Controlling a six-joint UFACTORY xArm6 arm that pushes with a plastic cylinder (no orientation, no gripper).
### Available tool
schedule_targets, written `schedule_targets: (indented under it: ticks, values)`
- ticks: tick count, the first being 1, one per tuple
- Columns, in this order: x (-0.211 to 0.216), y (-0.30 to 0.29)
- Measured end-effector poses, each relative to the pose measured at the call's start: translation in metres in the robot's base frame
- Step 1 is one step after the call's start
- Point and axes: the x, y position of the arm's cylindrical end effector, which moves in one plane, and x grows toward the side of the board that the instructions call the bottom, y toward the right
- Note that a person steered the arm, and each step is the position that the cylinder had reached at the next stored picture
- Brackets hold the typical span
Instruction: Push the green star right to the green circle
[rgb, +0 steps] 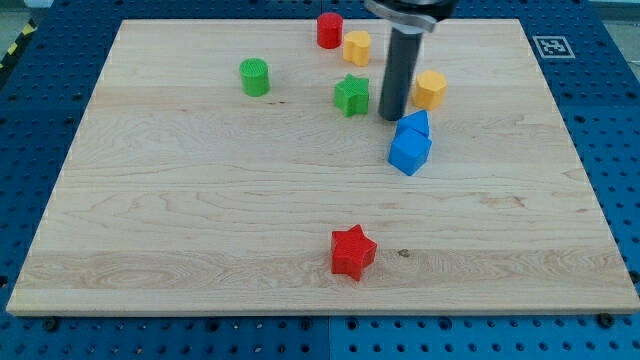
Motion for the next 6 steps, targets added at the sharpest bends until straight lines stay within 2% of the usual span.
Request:
schedule_targets:
  ticks: [1, 3, 4, 6]
  values:
    - [-0.006, -0.034]
    - [-0.005, -0.025]
    - [-0.022, -0.025]
    - [-0.028, -0.039]
